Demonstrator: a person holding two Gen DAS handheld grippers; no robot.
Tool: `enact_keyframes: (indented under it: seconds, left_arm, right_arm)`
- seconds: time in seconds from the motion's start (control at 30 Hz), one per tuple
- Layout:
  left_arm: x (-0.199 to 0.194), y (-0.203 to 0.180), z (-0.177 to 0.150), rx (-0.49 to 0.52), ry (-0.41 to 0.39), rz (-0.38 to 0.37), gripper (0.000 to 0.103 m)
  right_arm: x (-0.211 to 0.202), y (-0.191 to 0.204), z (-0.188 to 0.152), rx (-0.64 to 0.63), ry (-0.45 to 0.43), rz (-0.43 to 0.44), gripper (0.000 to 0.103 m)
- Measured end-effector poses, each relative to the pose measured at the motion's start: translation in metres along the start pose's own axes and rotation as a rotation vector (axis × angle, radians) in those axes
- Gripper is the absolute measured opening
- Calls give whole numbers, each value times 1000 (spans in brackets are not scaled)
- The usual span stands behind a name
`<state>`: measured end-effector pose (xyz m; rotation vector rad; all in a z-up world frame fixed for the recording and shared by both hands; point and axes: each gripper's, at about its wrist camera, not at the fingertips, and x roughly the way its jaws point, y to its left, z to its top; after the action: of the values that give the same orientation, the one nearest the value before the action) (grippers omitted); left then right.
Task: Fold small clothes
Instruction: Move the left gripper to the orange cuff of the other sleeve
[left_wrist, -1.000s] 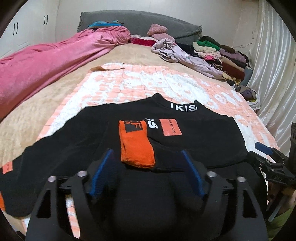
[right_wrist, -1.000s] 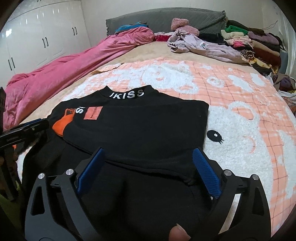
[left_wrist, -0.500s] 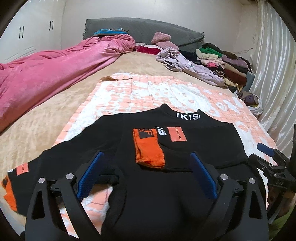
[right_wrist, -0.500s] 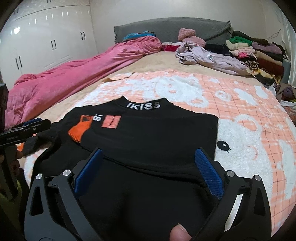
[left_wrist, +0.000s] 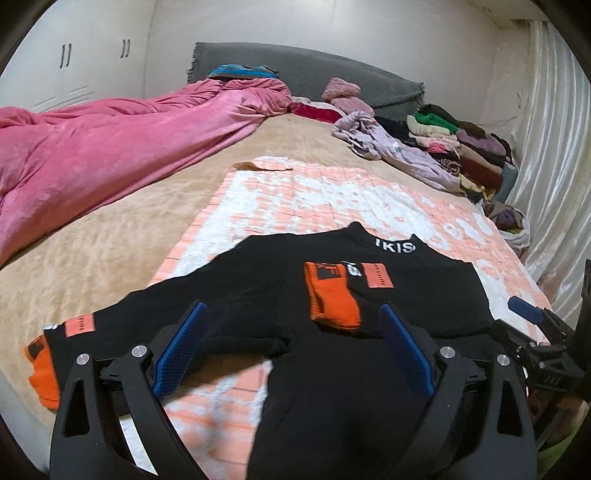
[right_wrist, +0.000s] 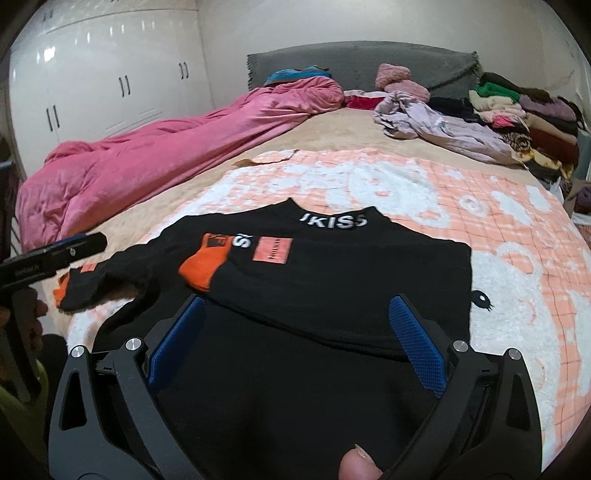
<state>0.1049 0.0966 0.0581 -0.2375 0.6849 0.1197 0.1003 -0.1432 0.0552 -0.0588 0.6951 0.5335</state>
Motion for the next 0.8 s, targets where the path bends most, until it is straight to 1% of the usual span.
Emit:
enact_keyframes:
  seconds: [0.13, 0.4, 0.63, 0.8]
  left_arm:
    - [-11, 23, -2, -46, -8, 14, 93]
    - [-29, 80, -11, -144, -18, 90, 93]
    - [-45, 136, -20, -231, -29, 165, 93]
    - [-55, 166, -26, -263, -41, 233, 93]
  right_arm:
    - [4, 19, 1, -17, 10, 23, 94]
    - [19, 69, 3, -72, 41, 69, 94]
    - [32, 113, 8, -126, 63, 107, 94]
    - [39, 139, 11, -164, 75, 124, 94]
